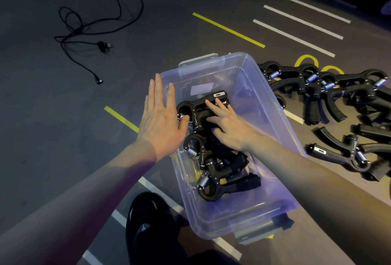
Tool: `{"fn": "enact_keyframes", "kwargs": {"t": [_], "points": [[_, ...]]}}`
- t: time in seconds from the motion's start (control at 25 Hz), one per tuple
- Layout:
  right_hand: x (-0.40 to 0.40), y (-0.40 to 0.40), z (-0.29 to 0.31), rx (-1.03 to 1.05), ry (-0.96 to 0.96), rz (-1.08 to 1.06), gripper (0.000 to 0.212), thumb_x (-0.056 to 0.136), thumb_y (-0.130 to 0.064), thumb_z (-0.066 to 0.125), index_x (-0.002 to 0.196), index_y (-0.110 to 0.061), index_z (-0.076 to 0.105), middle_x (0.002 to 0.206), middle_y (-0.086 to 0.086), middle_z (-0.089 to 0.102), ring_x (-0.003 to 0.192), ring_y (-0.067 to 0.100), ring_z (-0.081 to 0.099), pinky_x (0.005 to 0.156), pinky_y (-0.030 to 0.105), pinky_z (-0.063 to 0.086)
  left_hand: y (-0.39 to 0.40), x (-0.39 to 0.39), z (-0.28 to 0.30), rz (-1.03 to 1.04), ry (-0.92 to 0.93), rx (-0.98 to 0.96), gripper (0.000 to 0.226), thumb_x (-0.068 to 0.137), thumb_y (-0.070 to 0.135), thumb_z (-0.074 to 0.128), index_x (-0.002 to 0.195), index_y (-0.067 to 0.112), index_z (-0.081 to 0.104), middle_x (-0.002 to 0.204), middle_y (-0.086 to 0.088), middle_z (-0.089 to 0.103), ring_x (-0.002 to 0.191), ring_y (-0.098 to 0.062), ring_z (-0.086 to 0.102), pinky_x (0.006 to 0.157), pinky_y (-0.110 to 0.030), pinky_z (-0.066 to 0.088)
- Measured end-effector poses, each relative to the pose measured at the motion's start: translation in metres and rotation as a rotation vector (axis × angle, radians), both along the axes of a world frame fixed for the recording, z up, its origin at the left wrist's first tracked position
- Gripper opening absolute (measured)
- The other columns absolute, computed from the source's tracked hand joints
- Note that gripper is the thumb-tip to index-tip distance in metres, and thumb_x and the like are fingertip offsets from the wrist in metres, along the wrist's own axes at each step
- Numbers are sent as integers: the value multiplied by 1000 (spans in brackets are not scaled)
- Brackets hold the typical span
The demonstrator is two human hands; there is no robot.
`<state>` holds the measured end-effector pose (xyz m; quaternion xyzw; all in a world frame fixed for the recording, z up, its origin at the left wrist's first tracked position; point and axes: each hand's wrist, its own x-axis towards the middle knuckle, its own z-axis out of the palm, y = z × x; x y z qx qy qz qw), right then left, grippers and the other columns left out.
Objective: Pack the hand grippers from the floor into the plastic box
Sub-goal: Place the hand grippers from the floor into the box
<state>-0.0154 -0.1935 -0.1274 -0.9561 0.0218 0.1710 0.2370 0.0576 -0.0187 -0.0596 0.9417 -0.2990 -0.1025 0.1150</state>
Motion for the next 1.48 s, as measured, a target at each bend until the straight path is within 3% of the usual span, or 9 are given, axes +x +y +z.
{"fn": "enact_keyframes", "kwargs": {"t": [0.48, 0.56, 0.68, 0.8, 0.92, 1.08, 1.2, 1.28, 1.48], "points": [[4, -2, 16, -55, 130, 56, 50, 92, -26, 42, 141, -25, 39, 159, -1, -6, 145, 22, -14, 115, 47, -10, -2, 1, 3, -12, -53, 139, 75, 93, 47, 36, 148, 9, 2, 152, -14, -24, 140, -26, -21, 113, -45, -6], [1, -6, 34, -39, 38, 5, 47, 91, -26, 43, 138, -26, 43, 160, -1, 1, 146, 19, -10, 115, 46, -12, -6, -2, 8, -3, -98, 172, 75, 92, 51, 31, 147, 9, 4, 152, -15, -21, 140, -27, -20, 110, -51, -10], [-20, -17, 68, 26, -275, -197, 52, 95, -40, 38, 144, -24, 36, 159, -3, 10, 147, 13, -1, 117, 43, -8, -32, -17, 24, -55, -136, -26, 75, 91, 56, 29, 146, 7, 13, 154, -16, -12, 142, -28, -13, 109, -53, -10], [-64, -40, 95, 92, -554, -461, 60, 95, -45, 32, 148, -19, 25, 158, -3, 16, 146, 9, 8, 117, 30, 2, -76, -50, 39, -198, -112, -213, 77, 87, 59, 25, 146, 11, 15, 155, -13, -10, 142, -24, -12, 109, -49, -12], [-113, -66, 88, 82, -641, -681, 64, 95, -41, 33, 149, -10, 19, 157, 4, 19, 144, 13, 15, 116, 23, 12, -108, -97, 40, -403, -84, -236, 81, 83, 62, 18, 148, 13, 11, 155, -12, -10, 142, -23, -14, 108, -45, -13], [-183, -100, 39, -104, -414, -885, 63, 97, -38, 39, 149, -10, 16, 158, 10, 11, 145, 21, 12, 116, 29, 13, -127, -140, 21, -609, 40, -68, 88, 76, 67, 4, 148, 16, 6, 155, -6, -15, 139, -18, -22, 110, -43, -14], [-225, -124, 2, -218, -89, -986, 59, 98, -43, 37, 149, -21, 20, 159, 10, 5, 146, 28, 7, 117, 40, 13, -138, -145, 8, -701, 4, 3, 90, 75, 67, 2, 143, 15, 30, 154, -8, 15, 142, -23, -4, 110, -43, -12], [-237, -138, -13, -107, 99, -1065, 56, 98, -45, 34, 149, -24, 23, 158, 12, 4, 146, 31, 4, 117, 43, 12, -143, -143, 6, -732, -14, 14, 84, 79, 66, 6, 133, 16, 45, 144, -7, 34, 139, -25, 11, 110, -45, -10], [-224, -157, -9, 25, 112, -1014, 39, 101, -31, 34, 123, -7, 55, 134, 16, 46, 134, 34, 29, 108, 40, 27, -147, -143, 9, -754, -38, 39, 76, 83, 63, 9, 121, 17, 57, 130, -3, 48, 129, -24, 30, 111, -49, -6]]}}
